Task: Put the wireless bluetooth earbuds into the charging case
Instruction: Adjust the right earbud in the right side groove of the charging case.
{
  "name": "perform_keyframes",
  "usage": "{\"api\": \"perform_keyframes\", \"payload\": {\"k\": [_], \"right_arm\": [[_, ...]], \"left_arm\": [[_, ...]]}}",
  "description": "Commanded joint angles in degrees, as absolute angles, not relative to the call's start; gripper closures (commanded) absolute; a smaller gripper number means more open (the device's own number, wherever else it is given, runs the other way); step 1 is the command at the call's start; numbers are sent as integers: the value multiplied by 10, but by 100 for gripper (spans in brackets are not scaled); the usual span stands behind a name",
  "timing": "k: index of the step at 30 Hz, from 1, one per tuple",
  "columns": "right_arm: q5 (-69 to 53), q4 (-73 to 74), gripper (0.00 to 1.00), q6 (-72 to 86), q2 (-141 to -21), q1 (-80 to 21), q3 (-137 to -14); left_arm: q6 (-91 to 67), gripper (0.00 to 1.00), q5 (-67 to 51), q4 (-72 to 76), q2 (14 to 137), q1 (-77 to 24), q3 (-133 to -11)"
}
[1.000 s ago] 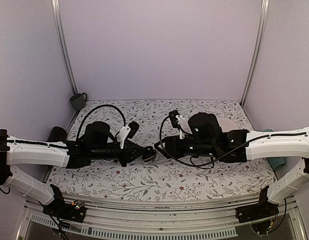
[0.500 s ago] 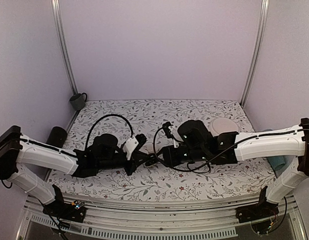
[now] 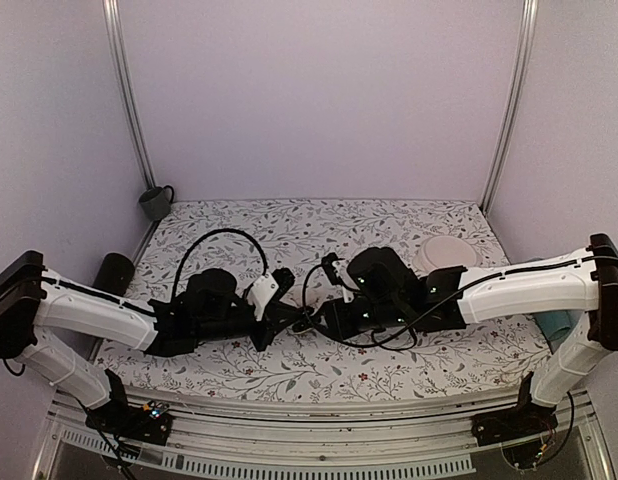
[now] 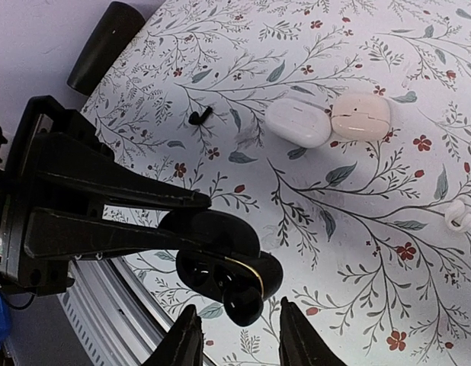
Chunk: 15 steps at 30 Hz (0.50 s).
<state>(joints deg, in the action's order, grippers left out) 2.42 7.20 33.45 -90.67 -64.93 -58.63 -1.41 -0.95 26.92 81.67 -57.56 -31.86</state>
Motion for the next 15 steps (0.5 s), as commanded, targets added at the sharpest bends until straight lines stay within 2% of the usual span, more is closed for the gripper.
{"api": "perform_keyframes", "payload": {"k": [1, 15], "right_arm": [[28, 87, 65, 325, -920, -653, -608], [51, 130, 76, 323, -948, -659, -650]], "left_arm": [[-7, 100, -11, 283, 818, -584, -320], [-4, 100, -6, 272, 823, -588, -328]]}}
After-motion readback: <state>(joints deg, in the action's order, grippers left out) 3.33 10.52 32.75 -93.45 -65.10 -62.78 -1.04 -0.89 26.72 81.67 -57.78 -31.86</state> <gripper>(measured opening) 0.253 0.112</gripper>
